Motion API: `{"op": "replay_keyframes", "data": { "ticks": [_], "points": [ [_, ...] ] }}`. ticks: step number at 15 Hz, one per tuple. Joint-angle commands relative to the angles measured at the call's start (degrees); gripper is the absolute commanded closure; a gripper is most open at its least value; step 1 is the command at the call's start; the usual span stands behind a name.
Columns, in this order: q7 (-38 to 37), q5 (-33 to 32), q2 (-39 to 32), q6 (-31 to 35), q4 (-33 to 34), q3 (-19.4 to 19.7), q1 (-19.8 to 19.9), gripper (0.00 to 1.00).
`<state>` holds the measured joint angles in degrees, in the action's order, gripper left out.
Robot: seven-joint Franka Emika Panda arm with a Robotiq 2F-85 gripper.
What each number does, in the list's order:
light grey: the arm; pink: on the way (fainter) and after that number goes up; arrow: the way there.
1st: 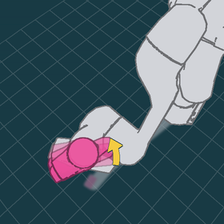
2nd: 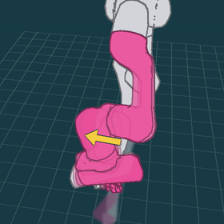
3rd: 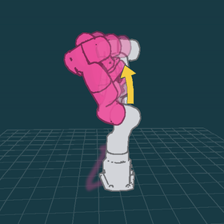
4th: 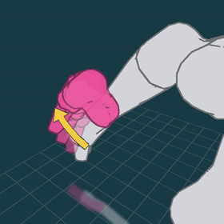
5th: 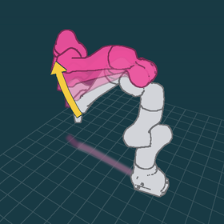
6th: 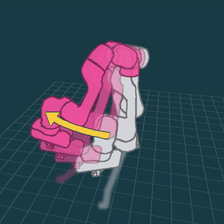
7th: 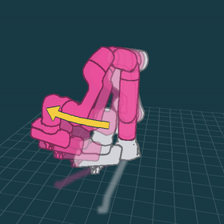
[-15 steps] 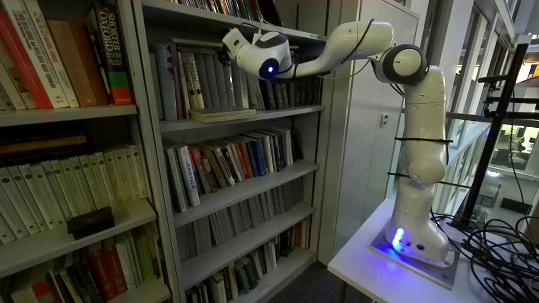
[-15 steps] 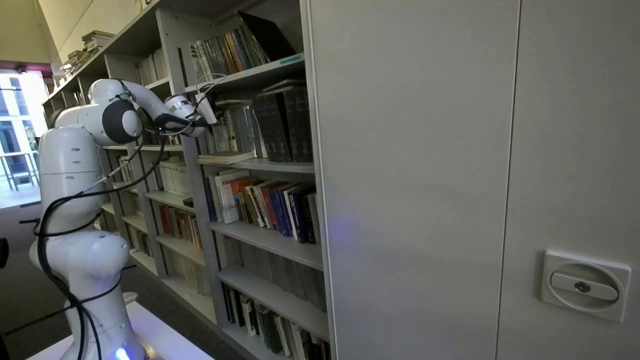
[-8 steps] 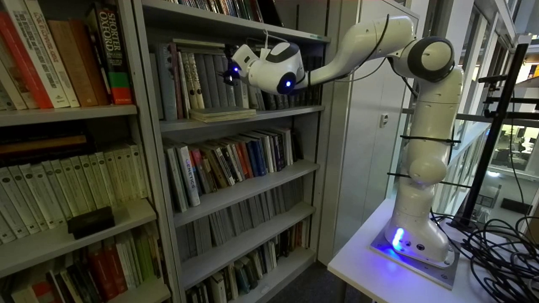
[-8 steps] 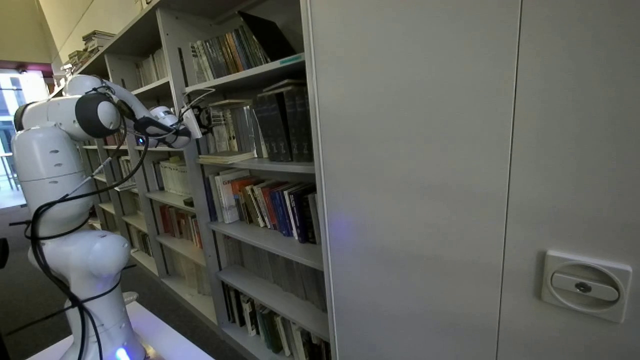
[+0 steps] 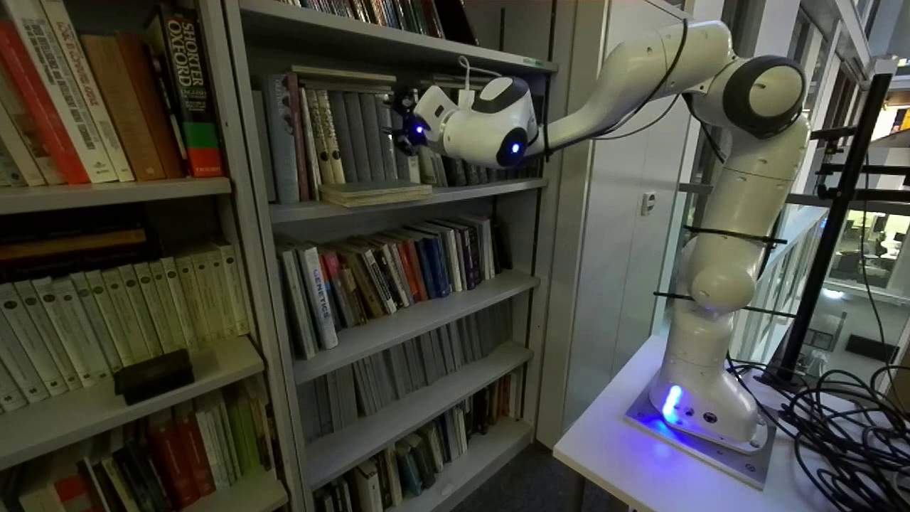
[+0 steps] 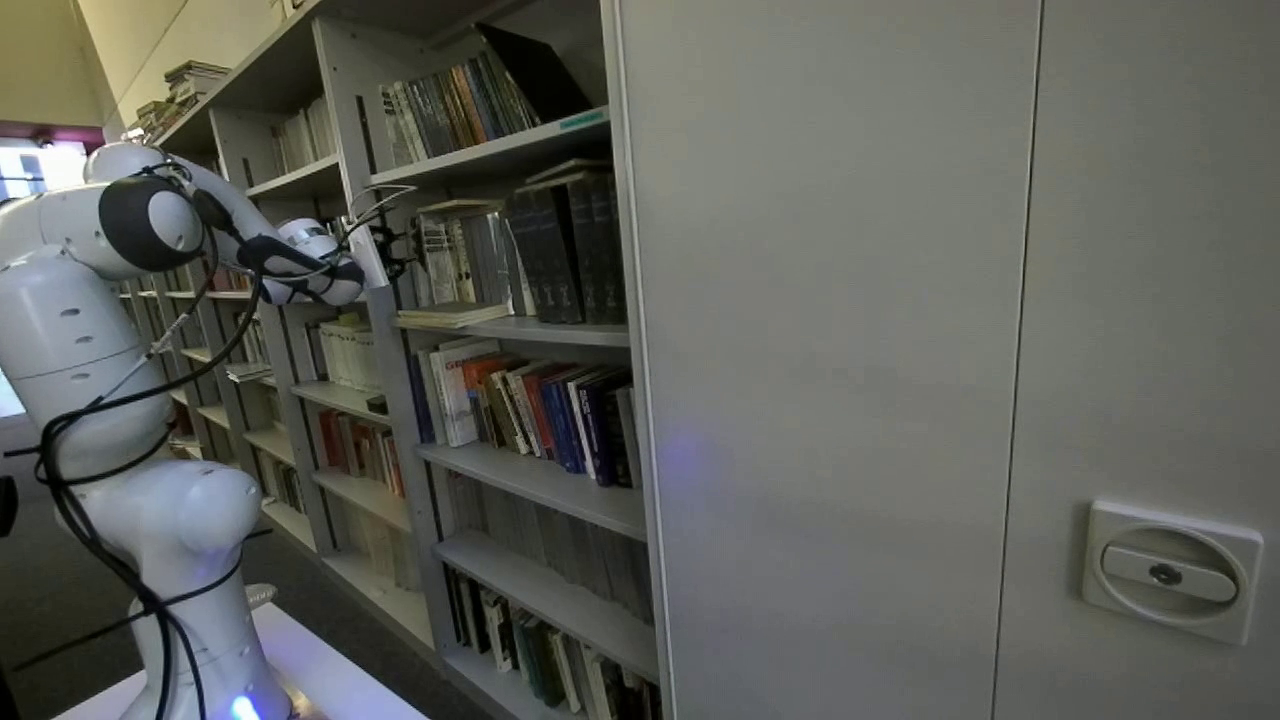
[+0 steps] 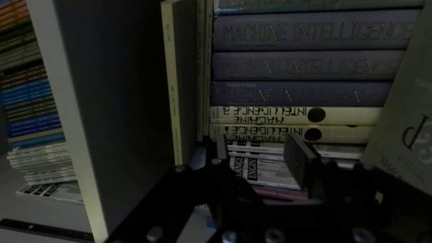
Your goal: Put the lying book on the top of the standing ones
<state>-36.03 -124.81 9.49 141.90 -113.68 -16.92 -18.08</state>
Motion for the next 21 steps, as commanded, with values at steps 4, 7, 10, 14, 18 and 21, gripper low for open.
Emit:
{"op": "replay_keyframes", "data": {
  "ticks": [4, 7, 10, 14, 18, 21],
  "points": [
    [11.7, 9.1, 4.0, 5.7, -0.7, 0.8, -0.9, 0.55],
    [16.9, 12.8, 3.0, 6.2, 1.4, 0.9, -0.6, 0.78],
    [20.7, 15.2, 1.1, 5.8, 4.6, 1.2, -0.1, 1.00],
    [24.6, 16.0, -2.8, 6.5, 11.6, 1.9, 0.8, 1.00],
    [29.3, 17.1, -6.8, 6.3, 18.6, 2.2, 1.5, 1.00],
    [28.2, 17.0, -6.1, 4.4, 16.9, 1.7, 1.4, 0.99]
  ]
}}
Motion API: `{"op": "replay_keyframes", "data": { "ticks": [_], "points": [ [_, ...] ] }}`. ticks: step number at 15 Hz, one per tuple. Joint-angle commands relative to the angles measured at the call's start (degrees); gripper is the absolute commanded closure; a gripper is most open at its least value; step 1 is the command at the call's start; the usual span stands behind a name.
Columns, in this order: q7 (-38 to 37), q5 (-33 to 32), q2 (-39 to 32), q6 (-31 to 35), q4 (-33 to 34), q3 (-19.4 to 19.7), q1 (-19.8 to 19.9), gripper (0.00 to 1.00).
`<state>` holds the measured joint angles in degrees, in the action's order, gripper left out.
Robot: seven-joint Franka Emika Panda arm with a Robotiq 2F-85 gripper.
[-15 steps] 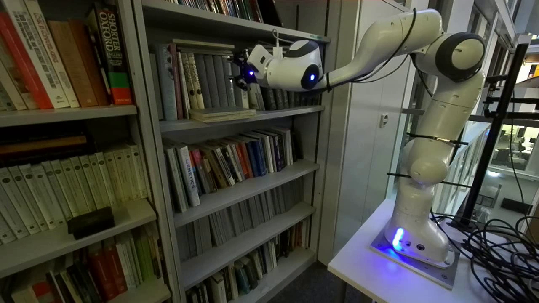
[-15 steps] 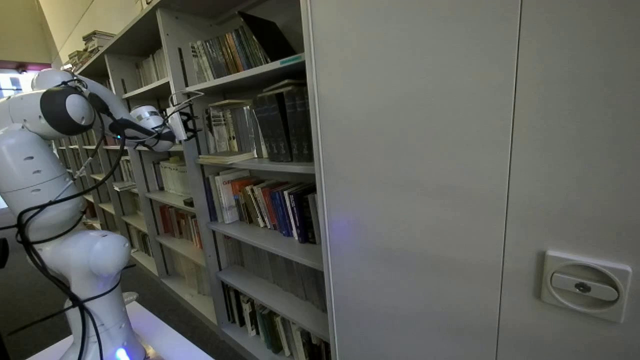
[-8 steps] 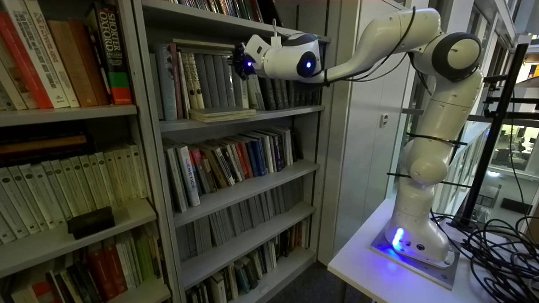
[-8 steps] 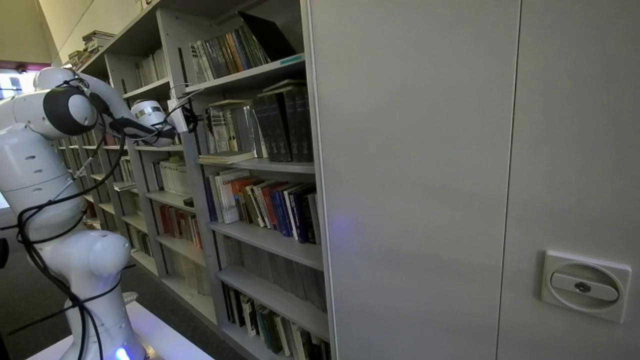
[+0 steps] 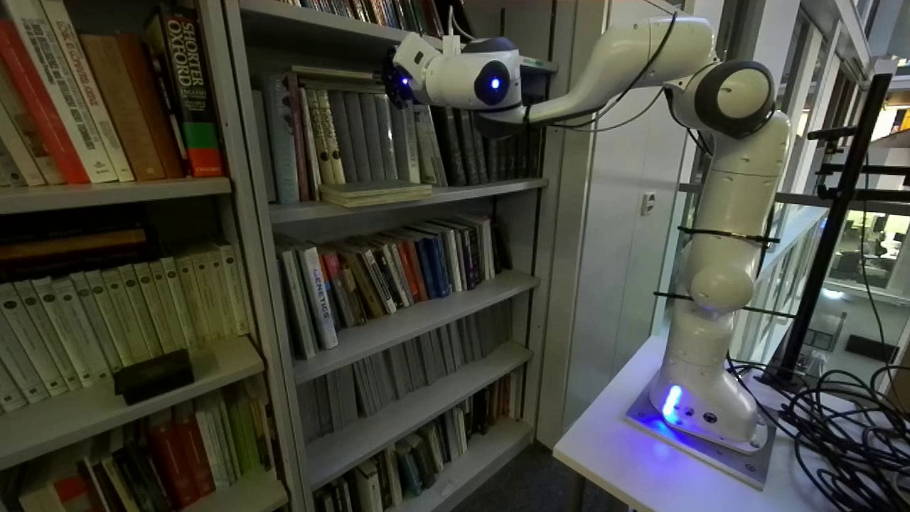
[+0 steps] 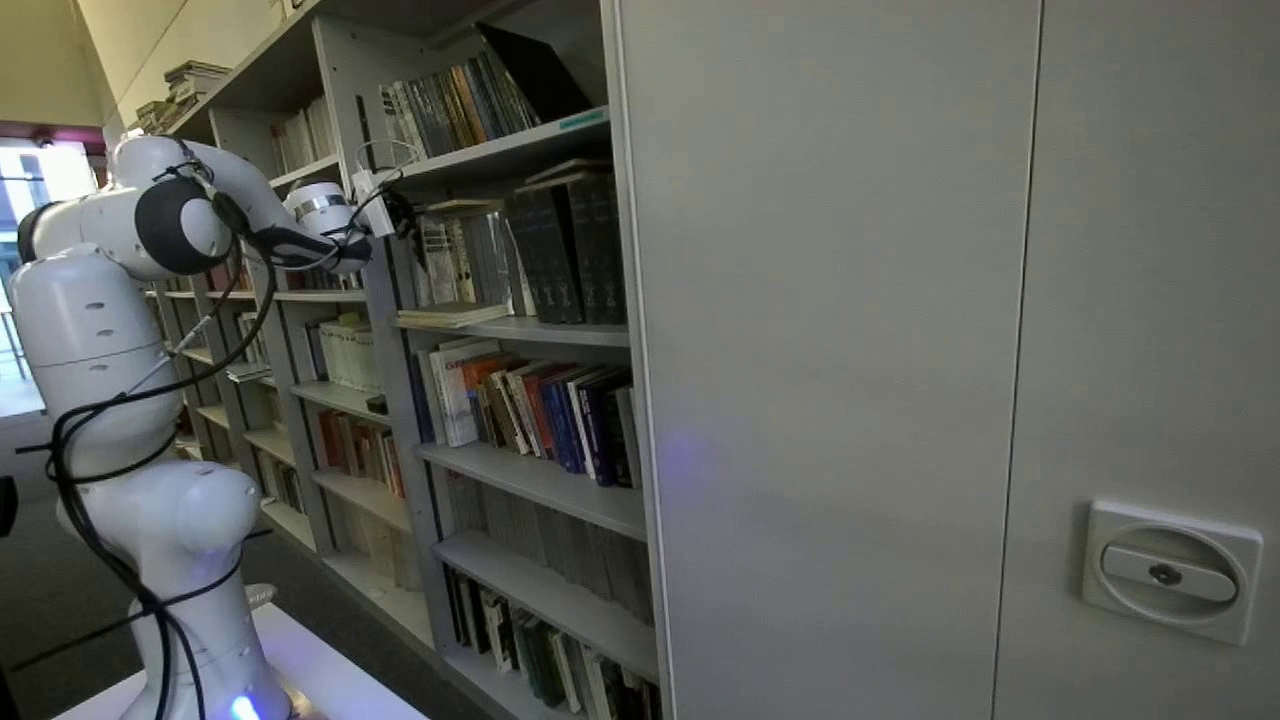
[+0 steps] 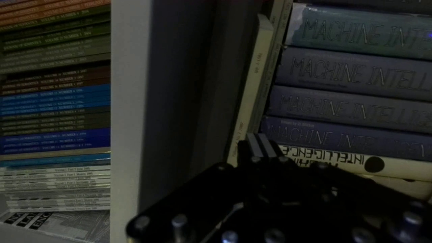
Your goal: Put the lying book on the top of the standing ones
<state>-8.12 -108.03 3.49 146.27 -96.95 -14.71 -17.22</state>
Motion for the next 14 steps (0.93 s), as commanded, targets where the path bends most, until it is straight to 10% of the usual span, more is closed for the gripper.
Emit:
{"op": "replay_keyframes", "data": {
  "ticks": [1, 14],
  "points": [
    [1.2, 0.8, -0.6, 0.0, 1.1, -0.5, 0.6, 0.99],
    [1.7, 1.0, -1.3, 0.1, 2.0, -0.5, 0.6, 1.00]
  ]
}}
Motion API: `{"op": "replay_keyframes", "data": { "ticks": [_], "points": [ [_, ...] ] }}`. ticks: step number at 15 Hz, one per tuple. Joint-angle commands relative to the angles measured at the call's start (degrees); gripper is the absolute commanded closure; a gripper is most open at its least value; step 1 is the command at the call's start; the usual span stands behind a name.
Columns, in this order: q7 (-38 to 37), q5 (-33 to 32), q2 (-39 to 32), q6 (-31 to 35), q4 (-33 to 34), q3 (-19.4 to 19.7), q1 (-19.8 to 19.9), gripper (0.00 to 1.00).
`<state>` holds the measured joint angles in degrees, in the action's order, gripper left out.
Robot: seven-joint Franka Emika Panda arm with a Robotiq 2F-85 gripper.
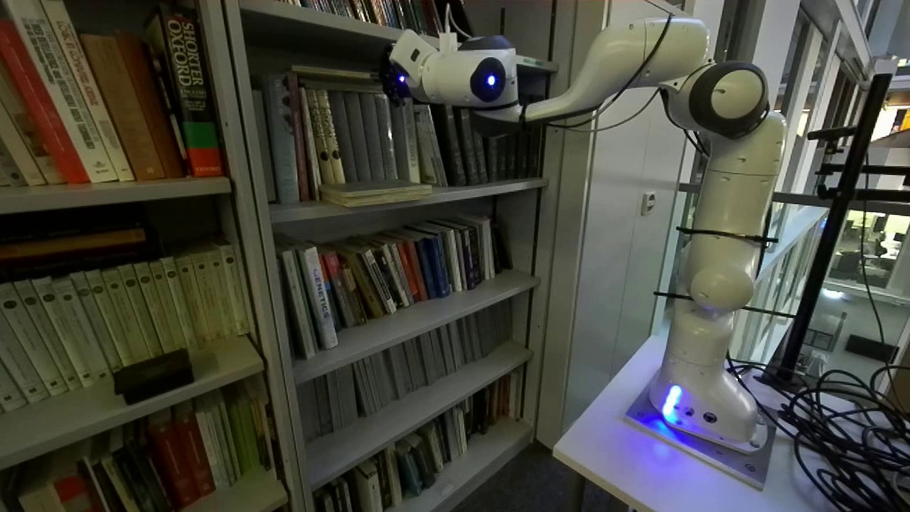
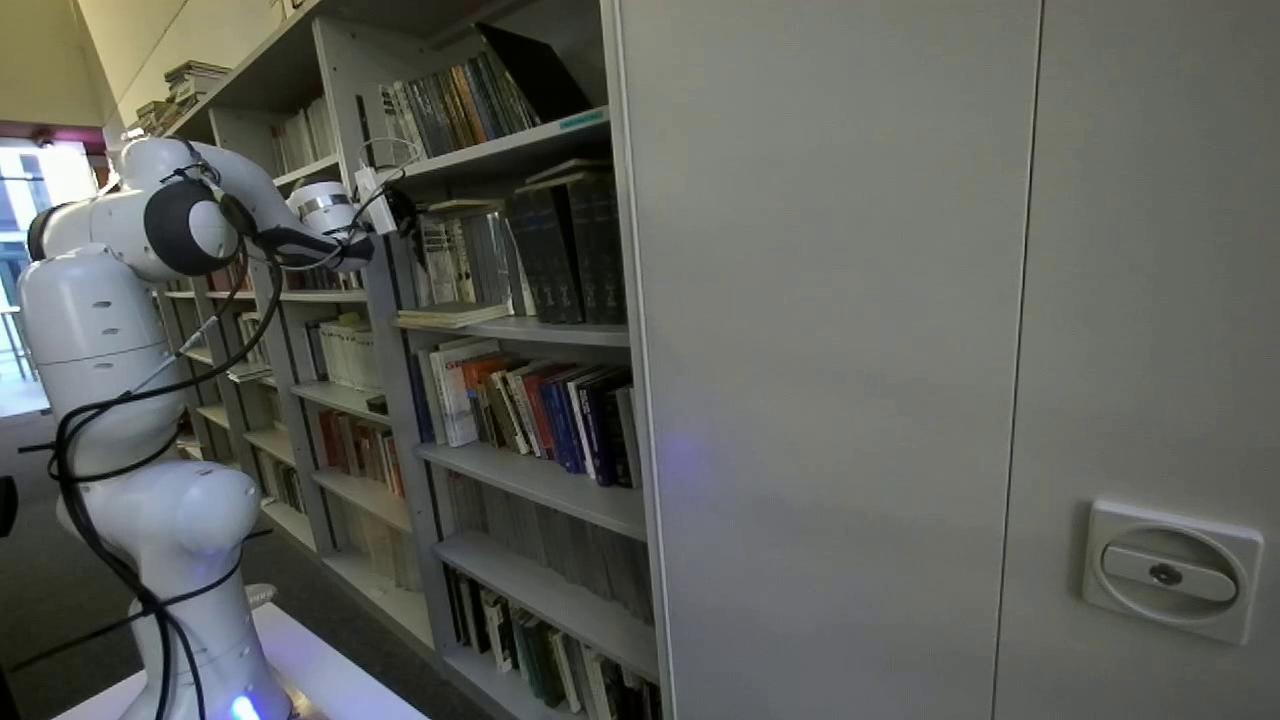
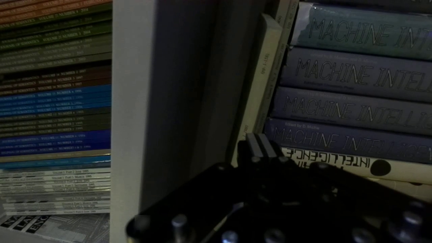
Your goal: Put the lying book on the top of the standing ones
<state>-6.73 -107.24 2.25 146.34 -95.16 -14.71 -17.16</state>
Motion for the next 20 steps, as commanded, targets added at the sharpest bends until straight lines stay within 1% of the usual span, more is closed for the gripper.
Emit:
{"op": "replay_keyframes", "data": {
  "ticks": [1, 10, 17, 20],
  "points": [
    [0.3, 0.2, -0.2, -0.1, 0.2, -0.6, 0.5, 1.00],
    [0.1, -0.5, -1.6, -1.0, 1.5, -0.5, 0.6, 1.00],
    [0.5, -2.1, -4.3, -2.8, 4.6, -0.5, 0.6, 1.00],
    [0.8, -3.0, -6.2, -3.6, 6.9, -0.4, 0.6, 1.00]
  ]
}}
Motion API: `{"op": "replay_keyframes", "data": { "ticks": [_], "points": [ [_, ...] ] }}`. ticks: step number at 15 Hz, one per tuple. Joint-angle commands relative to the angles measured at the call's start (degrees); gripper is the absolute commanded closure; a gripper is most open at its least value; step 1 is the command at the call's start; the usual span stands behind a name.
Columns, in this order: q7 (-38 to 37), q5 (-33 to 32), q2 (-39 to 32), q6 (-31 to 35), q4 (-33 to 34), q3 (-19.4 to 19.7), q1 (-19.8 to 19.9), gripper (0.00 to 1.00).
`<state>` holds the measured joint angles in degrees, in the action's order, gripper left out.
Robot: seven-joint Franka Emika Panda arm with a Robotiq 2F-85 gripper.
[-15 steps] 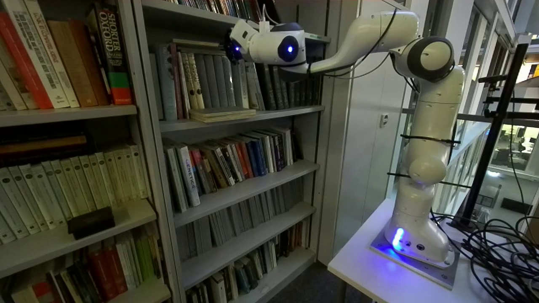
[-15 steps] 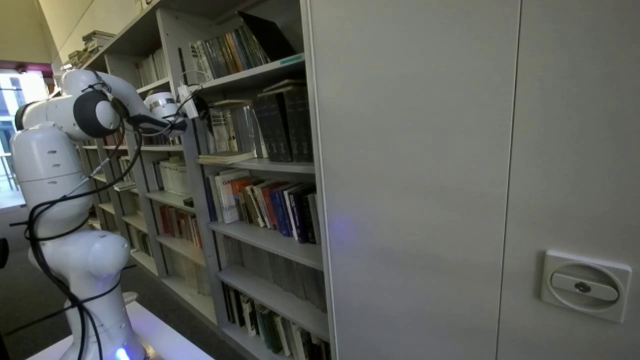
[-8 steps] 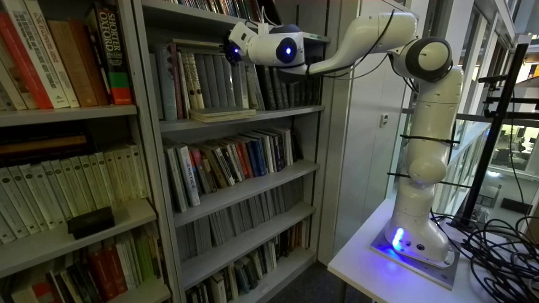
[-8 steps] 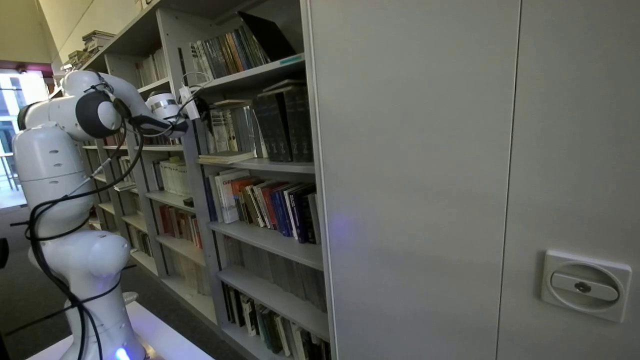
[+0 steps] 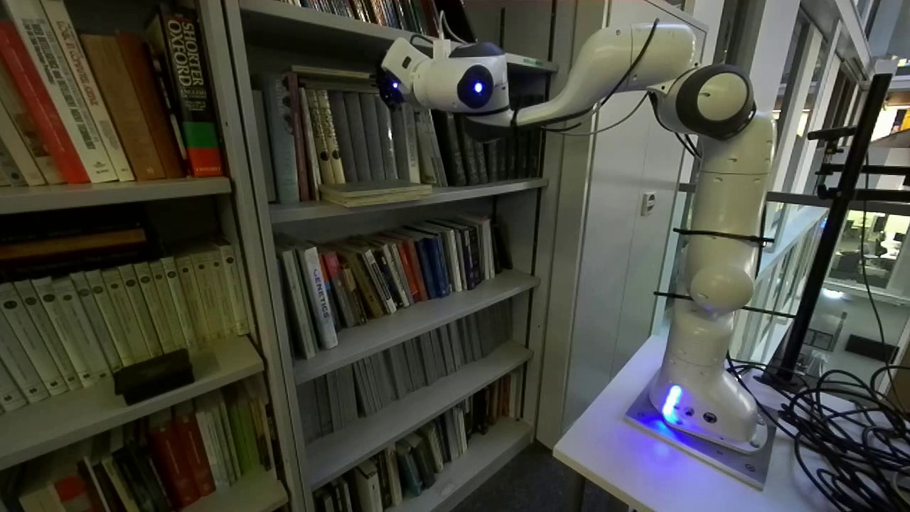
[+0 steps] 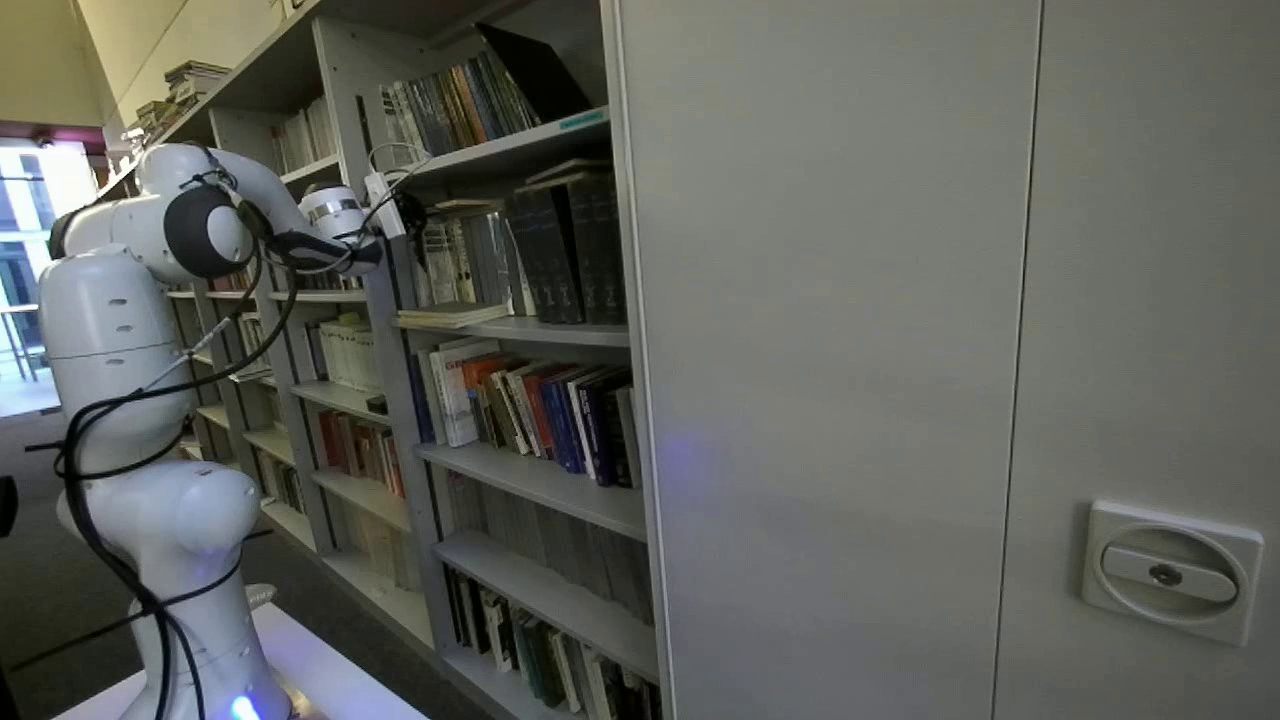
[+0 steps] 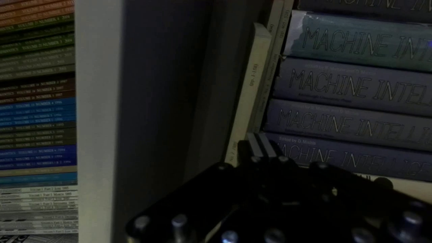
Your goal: Put the lying book on the top of the standing ones
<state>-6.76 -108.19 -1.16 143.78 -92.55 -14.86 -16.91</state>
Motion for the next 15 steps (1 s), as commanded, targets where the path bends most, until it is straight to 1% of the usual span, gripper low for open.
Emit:
{"op": "replay_keyframes", "data": {
  "ticks": [1, 10, 15],
  "points": [
    [1.0, -2.4, -3.6, -1.1, 5.2, -0.2, 0.3, 1.00],
    [3.9, -2.7, -9.9, -1.9, 12.8, 0.7, 0.1, 1.00],
    [6.2, -2.4, -11.8, -2.3, 14.8, 1.2, -0.1, 1.00]
  ]
}}
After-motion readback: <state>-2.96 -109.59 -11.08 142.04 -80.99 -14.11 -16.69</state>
